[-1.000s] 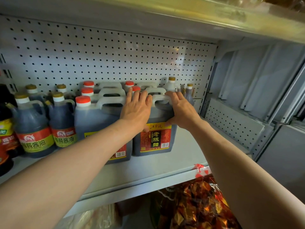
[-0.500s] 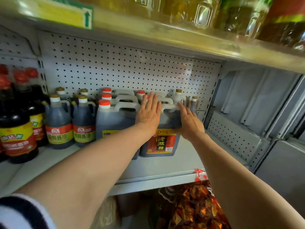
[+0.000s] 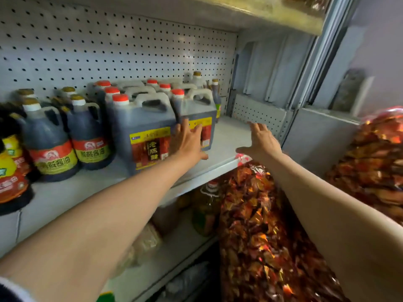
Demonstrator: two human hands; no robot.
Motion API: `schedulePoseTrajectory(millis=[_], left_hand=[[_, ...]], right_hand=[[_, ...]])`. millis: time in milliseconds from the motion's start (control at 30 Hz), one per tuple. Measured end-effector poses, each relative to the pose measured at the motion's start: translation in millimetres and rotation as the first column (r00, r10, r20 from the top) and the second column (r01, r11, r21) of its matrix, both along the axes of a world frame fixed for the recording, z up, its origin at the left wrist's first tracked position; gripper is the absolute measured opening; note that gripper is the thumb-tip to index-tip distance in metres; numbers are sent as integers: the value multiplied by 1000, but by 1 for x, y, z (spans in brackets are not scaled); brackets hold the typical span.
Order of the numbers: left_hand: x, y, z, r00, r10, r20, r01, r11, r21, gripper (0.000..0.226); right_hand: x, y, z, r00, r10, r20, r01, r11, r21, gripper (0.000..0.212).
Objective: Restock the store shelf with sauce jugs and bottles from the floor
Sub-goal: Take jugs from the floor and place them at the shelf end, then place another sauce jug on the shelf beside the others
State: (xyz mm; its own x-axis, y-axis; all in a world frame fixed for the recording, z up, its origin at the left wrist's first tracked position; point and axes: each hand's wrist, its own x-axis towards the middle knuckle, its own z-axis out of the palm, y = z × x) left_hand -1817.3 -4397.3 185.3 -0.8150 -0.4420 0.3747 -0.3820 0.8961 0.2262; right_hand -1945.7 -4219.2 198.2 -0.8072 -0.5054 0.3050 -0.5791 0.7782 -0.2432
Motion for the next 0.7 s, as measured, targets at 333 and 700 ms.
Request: schedulePoseTrajectory(millis=[333, 700], left_hand=[[89, 20, -95, 939, -335, -81, 344, 902, 261, 65], [193, 47, -265, 861, -467, 202, 277, 764, 583, 70]], right_hand=[[150, 51, -87, 947, -294, 132, 287, 955, 74, 83], [288, 111, -261, 762, -417, 495, 320, 908, 271, 76]])
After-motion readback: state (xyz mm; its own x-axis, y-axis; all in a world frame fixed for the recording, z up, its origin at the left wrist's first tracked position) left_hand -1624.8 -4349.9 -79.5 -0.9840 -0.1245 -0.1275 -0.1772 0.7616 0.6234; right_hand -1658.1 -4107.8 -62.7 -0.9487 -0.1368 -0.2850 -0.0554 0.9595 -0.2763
